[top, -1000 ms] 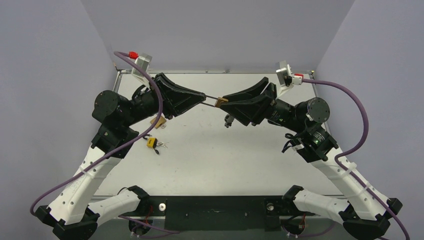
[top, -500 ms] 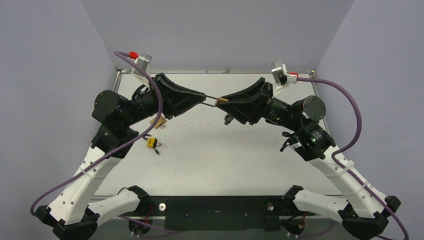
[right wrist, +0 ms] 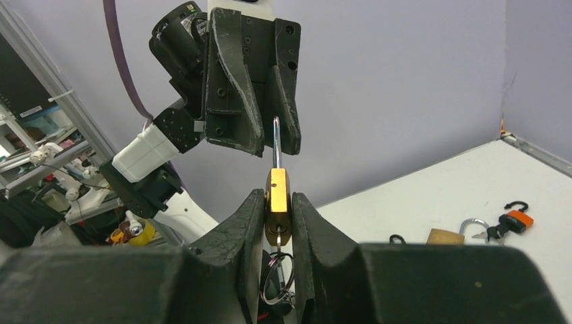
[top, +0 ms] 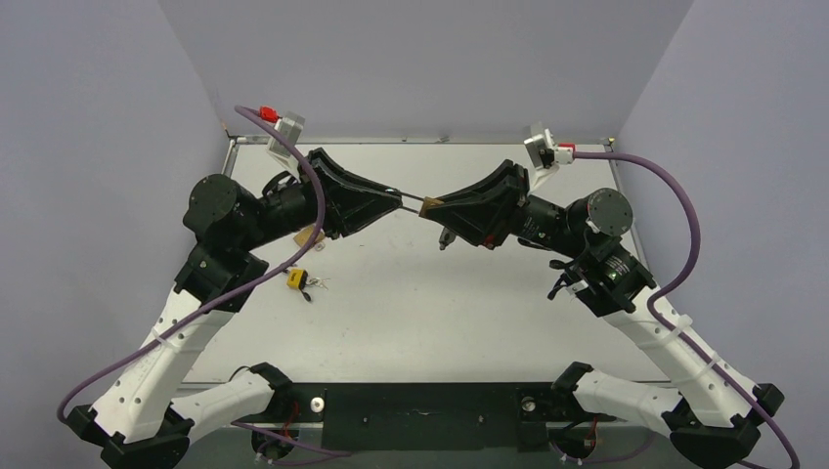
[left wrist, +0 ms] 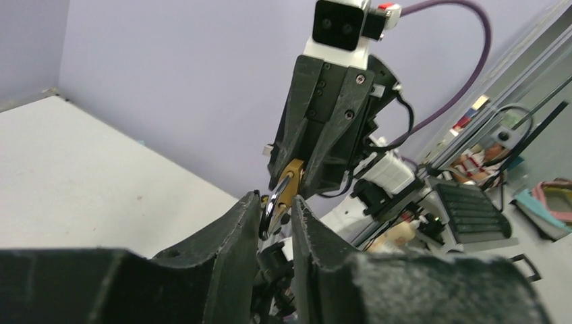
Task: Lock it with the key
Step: Lock the lock.
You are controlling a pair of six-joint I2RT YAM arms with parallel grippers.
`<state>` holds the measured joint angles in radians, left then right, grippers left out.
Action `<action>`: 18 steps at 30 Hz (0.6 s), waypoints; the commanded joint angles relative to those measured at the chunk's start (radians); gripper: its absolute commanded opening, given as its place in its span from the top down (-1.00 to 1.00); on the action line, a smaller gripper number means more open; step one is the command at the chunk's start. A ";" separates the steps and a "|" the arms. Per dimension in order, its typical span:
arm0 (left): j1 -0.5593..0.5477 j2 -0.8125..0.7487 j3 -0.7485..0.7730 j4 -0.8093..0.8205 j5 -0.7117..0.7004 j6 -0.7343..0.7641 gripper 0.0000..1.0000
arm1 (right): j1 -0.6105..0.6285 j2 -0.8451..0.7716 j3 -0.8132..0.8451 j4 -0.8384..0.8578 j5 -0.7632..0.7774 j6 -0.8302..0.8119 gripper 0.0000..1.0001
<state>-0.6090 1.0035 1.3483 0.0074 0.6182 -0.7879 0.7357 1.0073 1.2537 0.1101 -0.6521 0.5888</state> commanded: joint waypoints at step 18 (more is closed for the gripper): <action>-0.001 -0.034 0.102 -0.271 0.120 0.226 0.45 | -0.001 -0.121 -0.076 -0.022 -0.048 0.090 1.00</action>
<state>-0.6090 0.9676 1.3998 -0.2600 0.7120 -0.5903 0.7345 0.9123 1.1736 0.0551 -0.6838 0.6651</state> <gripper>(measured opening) 0.277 0.146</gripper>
